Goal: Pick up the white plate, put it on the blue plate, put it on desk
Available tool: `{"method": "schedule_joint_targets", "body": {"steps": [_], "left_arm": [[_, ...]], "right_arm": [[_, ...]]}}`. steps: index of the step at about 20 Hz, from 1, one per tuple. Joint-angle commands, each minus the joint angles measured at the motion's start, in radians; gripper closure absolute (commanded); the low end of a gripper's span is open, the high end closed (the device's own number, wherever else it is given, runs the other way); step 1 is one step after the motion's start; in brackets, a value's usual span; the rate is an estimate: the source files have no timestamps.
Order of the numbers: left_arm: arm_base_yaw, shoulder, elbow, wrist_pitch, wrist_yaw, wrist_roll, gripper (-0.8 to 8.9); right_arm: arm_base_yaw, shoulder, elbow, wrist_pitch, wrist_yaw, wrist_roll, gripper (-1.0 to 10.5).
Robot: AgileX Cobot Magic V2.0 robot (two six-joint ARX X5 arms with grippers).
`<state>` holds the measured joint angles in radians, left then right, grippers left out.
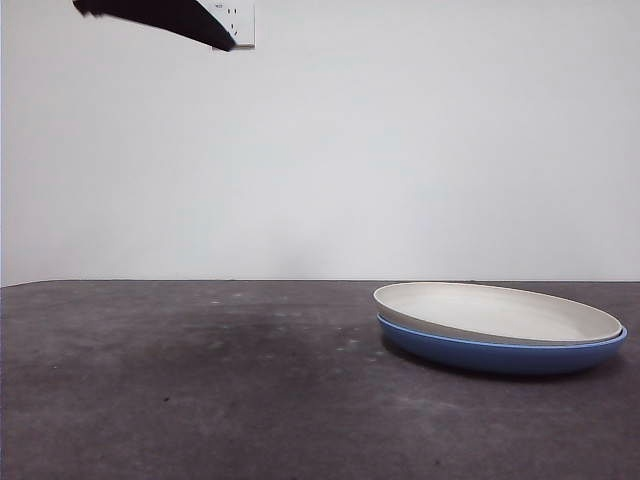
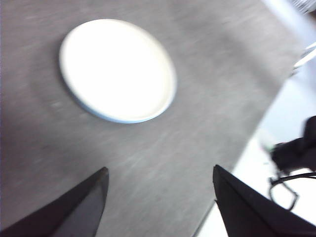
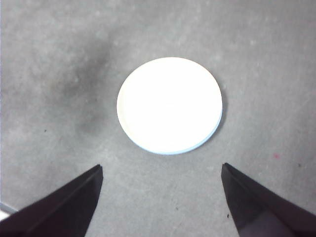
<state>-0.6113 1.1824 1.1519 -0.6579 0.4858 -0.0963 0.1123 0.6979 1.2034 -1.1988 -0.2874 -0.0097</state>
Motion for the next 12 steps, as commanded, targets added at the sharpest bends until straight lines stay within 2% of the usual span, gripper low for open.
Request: {"method": "schedule_joint_targets", "body": {"steps": [1,4,8,12], "left_arm": [[-0.006,-0.029,-0.087,0.098,0.06,-0.036,4.7],[-0.006,-0.04,-0.13,0.095,0.103,-0.041,4.7],[-0.025,-0.046,-0.13,0.106,0.127,-0.055,4.7],[-0.026,-0.053,-0.13,0.105,0.126,-0.055,4.7]], "right_arm": [[0.004,0.007,0.011,-0.005,-0.006,0.014,5.6],[0.004,0.009,0.006,-0.016,-0.055,0.03,5.6],[0.004,0.029,0.006,-0.018,-0.052,0.052,5.6],[0.002,0.102,0.005,0.003,0.004,0.082,5.6]]}}
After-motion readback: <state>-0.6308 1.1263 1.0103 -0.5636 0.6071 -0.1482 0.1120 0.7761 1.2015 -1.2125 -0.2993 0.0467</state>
